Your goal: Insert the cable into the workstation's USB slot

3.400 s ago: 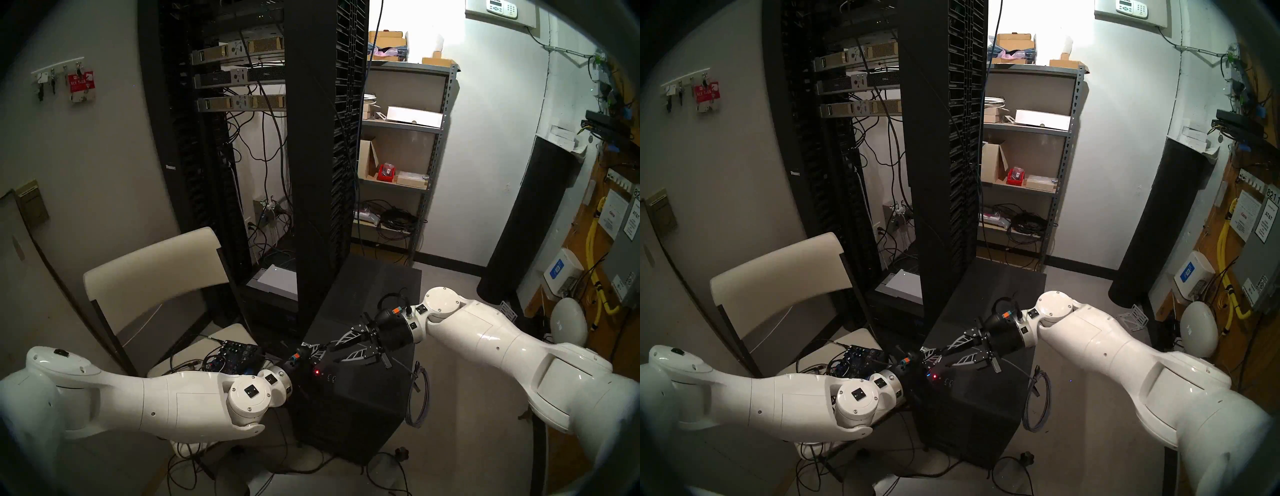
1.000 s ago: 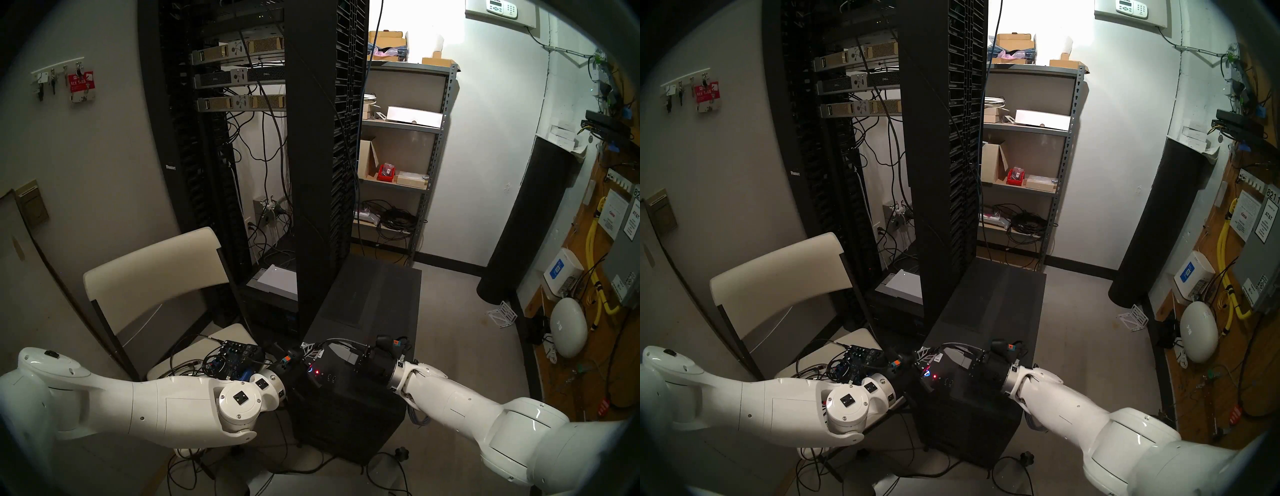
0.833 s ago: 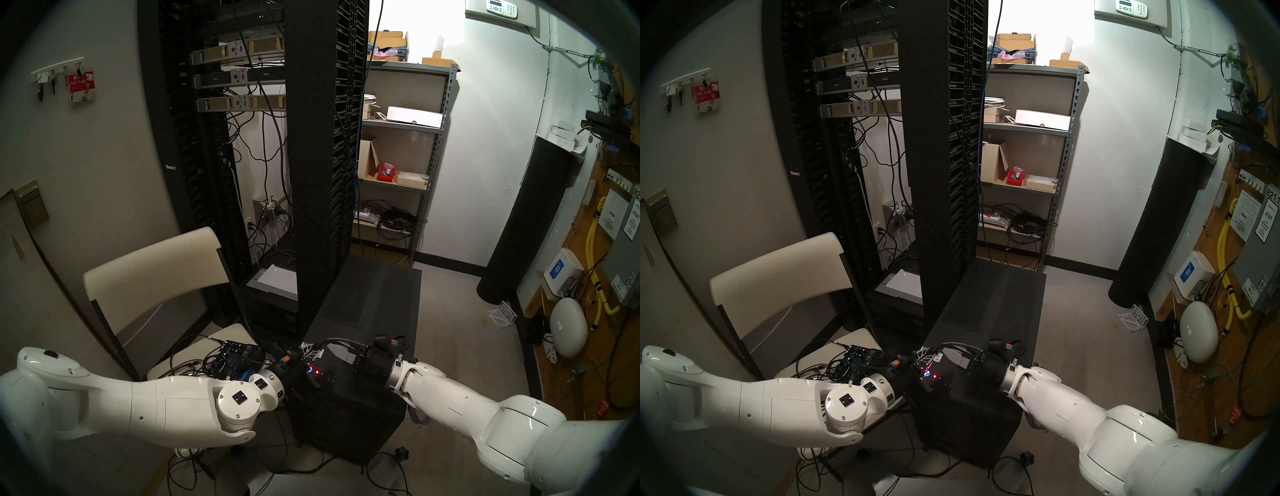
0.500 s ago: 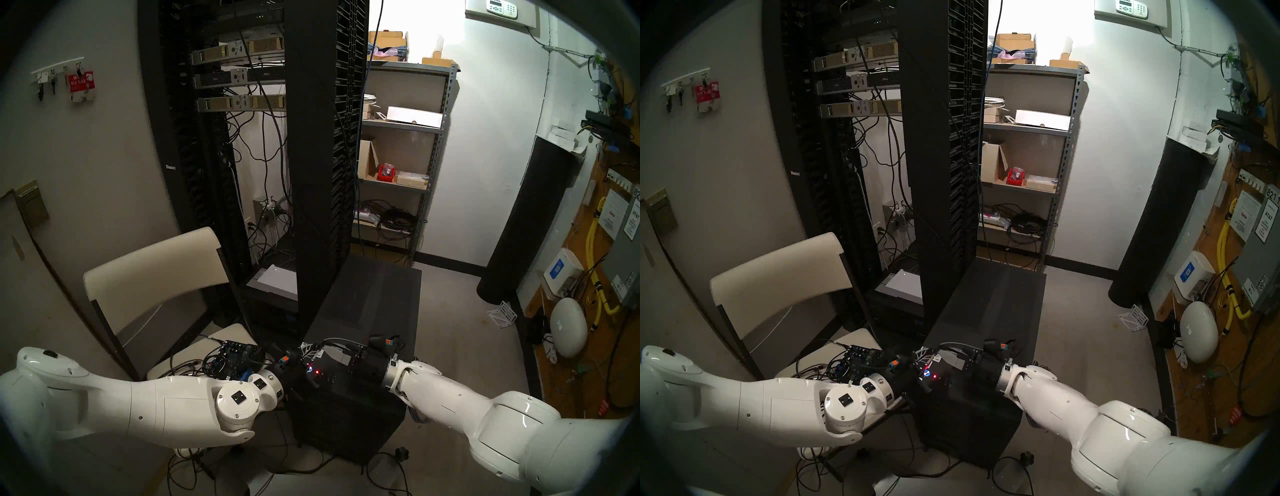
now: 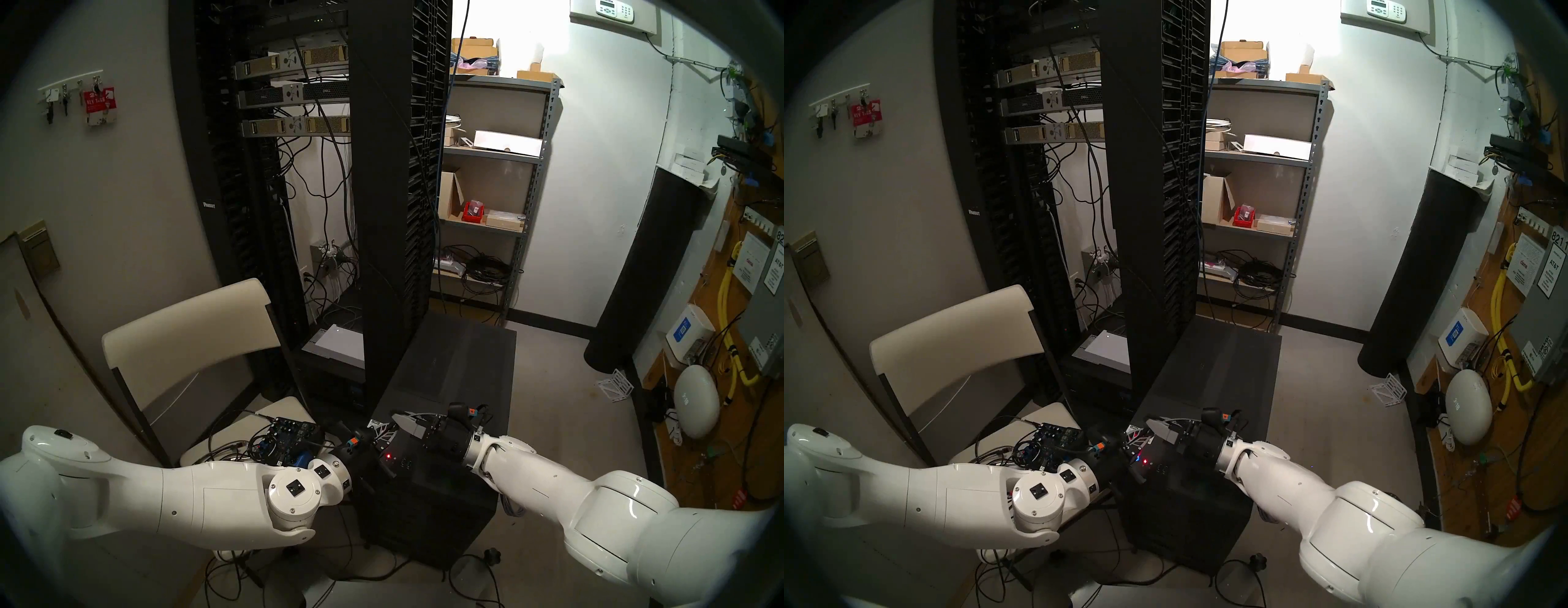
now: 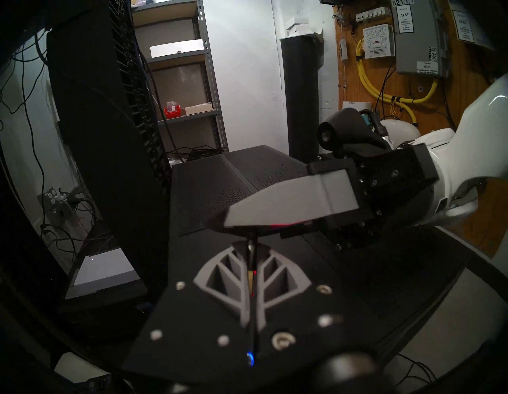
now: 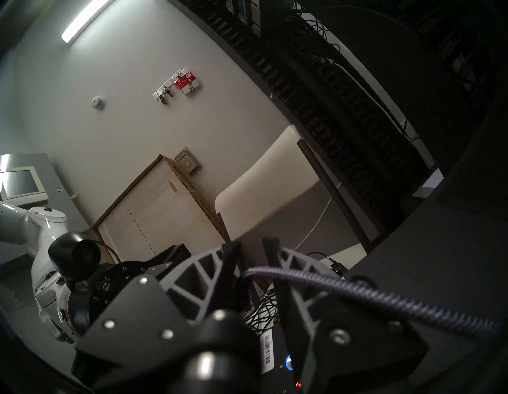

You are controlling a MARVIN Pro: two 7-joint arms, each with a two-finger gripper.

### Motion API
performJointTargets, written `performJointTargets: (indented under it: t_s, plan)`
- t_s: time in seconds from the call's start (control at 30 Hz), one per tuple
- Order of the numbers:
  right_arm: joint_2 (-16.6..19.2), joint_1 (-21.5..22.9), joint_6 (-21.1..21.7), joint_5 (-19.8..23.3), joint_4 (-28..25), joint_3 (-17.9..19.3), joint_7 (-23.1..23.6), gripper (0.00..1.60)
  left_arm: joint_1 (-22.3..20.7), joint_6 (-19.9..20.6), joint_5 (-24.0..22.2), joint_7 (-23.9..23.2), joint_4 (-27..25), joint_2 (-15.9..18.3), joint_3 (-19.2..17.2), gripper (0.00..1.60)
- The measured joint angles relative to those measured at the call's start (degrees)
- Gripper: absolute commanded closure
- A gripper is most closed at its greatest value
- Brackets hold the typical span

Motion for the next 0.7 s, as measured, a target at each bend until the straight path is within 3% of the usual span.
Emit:
performJointTargets:
  t_s: [0.5, 0.7]
  plan:
    - [-1.4, 0.7, -0.1, -0.2, 2.1, 0.3, 2.8, 0.83, 0.1, -0.7, 0.1, 1.6, -0.1, -0.1, -0.1, 1.6]
    - [-1.7, 0.8, -0.3, -0.2, 2.4, 0.3, 3.3, 0.93, 0.1, -0.9, 0.1, 1.8, -0.1, -0.1, -0.1, 1.6]
